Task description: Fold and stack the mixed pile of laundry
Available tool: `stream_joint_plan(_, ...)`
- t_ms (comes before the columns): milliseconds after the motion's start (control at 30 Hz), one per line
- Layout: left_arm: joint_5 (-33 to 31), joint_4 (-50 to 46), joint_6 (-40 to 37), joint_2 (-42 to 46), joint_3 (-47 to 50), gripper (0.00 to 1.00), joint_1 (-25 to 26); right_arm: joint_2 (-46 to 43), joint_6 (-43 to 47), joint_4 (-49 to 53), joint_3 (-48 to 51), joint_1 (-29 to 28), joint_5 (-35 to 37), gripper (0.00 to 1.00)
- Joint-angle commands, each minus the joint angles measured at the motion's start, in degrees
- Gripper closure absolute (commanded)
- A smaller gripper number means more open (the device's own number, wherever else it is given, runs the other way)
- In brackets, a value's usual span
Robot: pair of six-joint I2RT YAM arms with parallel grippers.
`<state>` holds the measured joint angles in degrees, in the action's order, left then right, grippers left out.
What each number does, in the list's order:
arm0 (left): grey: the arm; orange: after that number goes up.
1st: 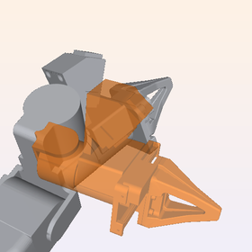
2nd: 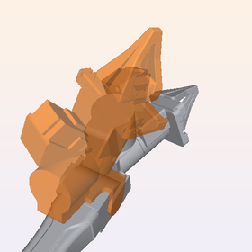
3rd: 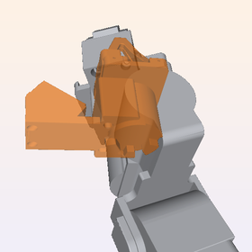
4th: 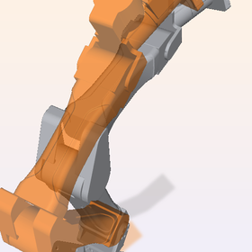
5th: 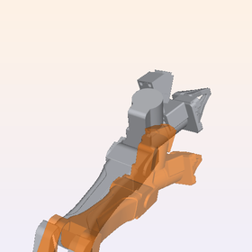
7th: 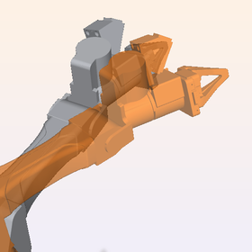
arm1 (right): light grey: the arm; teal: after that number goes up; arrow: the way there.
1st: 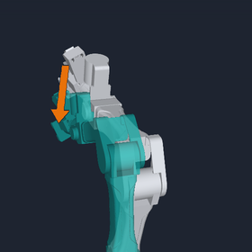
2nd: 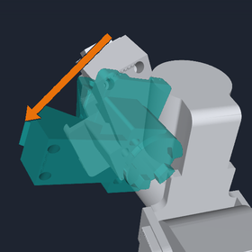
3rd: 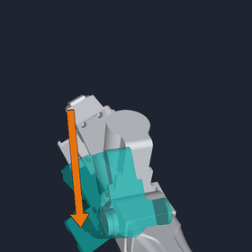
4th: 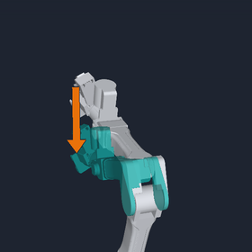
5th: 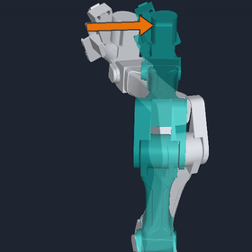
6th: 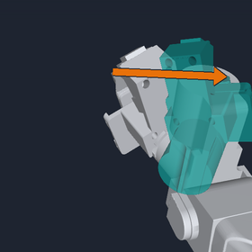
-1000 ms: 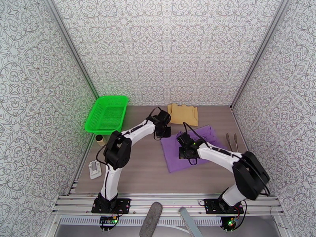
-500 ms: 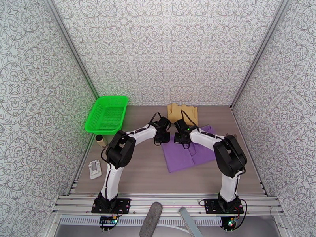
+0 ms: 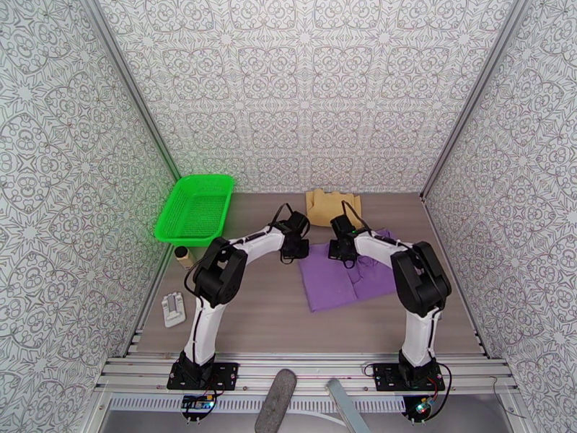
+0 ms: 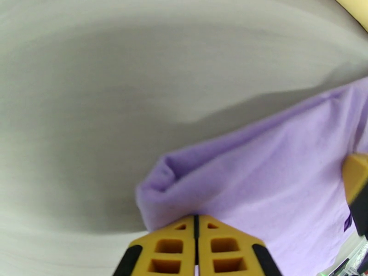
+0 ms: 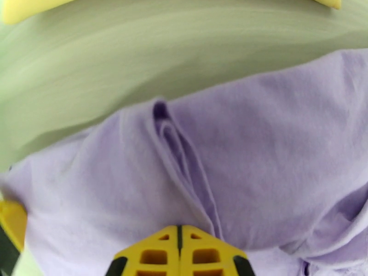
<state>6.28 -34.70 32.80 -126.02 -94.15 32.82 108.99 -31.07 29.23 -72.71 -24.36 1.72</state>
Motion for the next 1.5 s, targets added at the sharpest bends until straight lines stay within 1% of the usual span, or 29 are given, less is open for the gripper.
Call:
stream_joint_plan(0,-0.82,-0.41,-1.93,-3.09,-3.59,0.92,-2.39,-9.96,2.79,2.23,1.8,0.38,-4.03,0.82)
stream_joint_plan(67,-0.43,-0.62,-2.53,-4.35,-5.95,0.92,-3.56,-13.92,3.42,4.54,3.45,0.28,-4.17,0.71)
stream_joint_plan(133,0.79,-1.44,-3.32,-6.55,-9.59,0.92,-4.72,-17.94,3.43,5.71,6.79,0.2,-4.47,0.64)
stream_joint_plan(267,2.11,-4.59,-5.71,-11.74,-19.18,0.91,-5.87,-23.6,2.45,6.54,13.96,-0.78,-6.08,0.63)
stream_joint_plan(400,1.82,-9.02,-8.01,-17.33,-30.33,0.91,-6.92,-27.32,0.72,7.43,19.46,-4.42,-6.51,0.63)
stream_joint_plan(500,2.14,-10.73,-8.42,-18.8,-34.5,0.89,-8.06,-29.48,-1.05,9.06,21.56,-6.14,-5.53,0.61)
stream_joint_plan(567,2.12,-11.03,-8.45,-16.75,-34.22,0.86,-8.37,-31.08,-1.61,10.51,21.68,-6.18,-3.53,0.58)
stream_joint_plan(633,1.43,-10.3,-8.68,-12.28,-31.15,0.79,-8.0,-32.14,-1.51,12.36,20.51,-6.09,-0.43,0.54)
stream_joint_plan(667,0.94,-9.61,-8.95,-9.03,-28.74,0.71,-7.51,-32.19,-1.05,13.21,19.54,-5.96,0.55,0.52)
stream_joint_plan(733,-1.3,-9.54,-9.1,-2.3,-22.85,0.54,-6.37,-31.12,0.37,14.02,17.66,-5.25,0.72,0.5)
stream_joint_plan(800,-2.91,-10.76,-7.74,4.52,-17.67,0.43,-5.31,-29.27,1.88,14.17,15.96,-4.42,0.29,0.49)
stream_joint_plan(833,-3.05,-11.54,-6.92,7.09,-14.75,0.4,-4.85,-28.37,2.63,13.95,15.34,-3.91,-0.05,0.49)
stream_joint_plan(900,-3.46,-13.71,-3.98,12.12,-8.27,0.4,-3.84,-26.09,4.29,13.24,14.02,-2.25,-0.81,0.49)
stream_joint_plan(967,-3.07,-13.72,-1.68,16.04,-0.89,0.39,-2.45,-24.16,5.81,12.82,12.65,-0.71,-0.97,0.49)
stream_joint_plan(1067,-1.55,-9.16,1.06,20.21,10.57,0.37,0.45,-22.1,7.33,12.6,10.98,1.04,-1.5,0.5)
stream_joint_plan(1167,-1.37,-4.51,4.14,21.27,18.51,0.35,2.83,-21.84,7.47,12.05,10.85,1.33,-2.07,0.5)
stream_joint_plan(1300,-1.83,0.12,7.39,21.12,24.1,0.35,3.92,-23.56,6.69,10.24,13.65,1.31,-3.93,0.5)
stream_joint_plan(1467,-1.76,2.14,7.56,19.66,24.31,0.35,4.45,-27.33,5.43,9.05,18.35,1.33,-4.04,0.5)
